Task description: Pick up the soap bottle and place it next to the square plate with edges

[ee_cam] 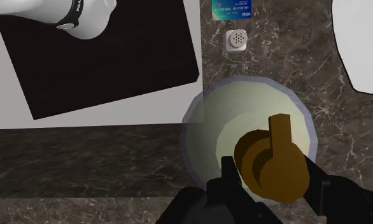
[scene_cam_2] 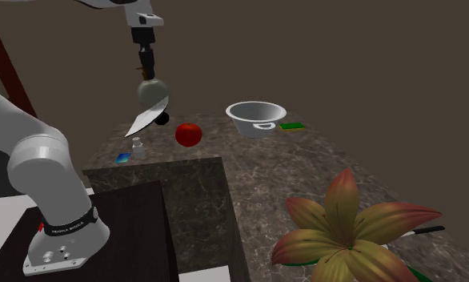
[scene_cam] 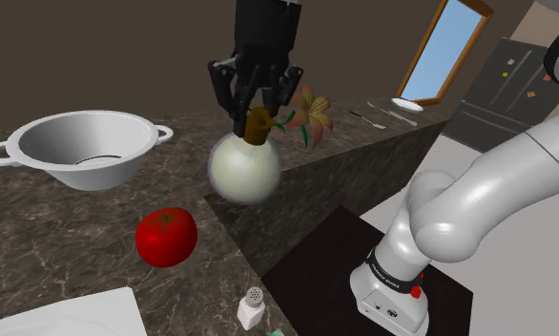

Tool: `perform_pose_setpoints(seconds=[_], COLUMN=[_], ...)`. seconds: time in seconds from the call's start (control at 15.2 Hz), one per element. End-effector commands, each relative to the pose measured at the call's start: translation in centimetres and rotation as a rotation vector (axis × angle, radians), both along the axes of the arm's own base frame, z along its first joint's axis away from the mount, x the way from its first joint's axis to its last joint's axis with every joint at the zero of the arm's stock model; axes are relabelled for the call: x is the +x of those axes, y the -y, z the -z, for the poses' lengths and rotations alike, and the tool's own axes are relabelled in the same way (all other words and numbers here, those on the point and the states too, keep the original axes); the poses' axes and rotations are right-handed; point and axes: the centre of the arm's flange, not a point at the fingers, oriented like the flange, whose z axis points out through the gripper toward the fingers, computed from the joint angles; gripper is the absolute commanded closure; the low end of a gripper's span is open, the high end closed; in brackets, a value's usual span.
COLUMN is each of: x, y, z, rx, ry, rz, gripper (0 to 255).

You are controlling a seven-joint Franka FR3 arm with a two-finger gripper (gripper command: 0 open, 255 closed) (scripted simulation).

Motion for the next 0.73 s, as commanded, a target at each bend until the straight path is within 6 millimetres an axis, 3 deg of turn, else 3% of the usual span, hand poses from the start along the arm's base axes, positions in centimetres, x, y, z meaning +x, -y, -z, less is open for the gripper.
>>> perform_pose_setpoints(seconds=[0.0,0.66], x=[-2.2,-12.3], y=[-1.8,-10.3], z=[-0.2,-0.2], rx=[0.000,0.000], ry=[0.000,0.000], rz=[0.001,0.001], gripper=[255,255])
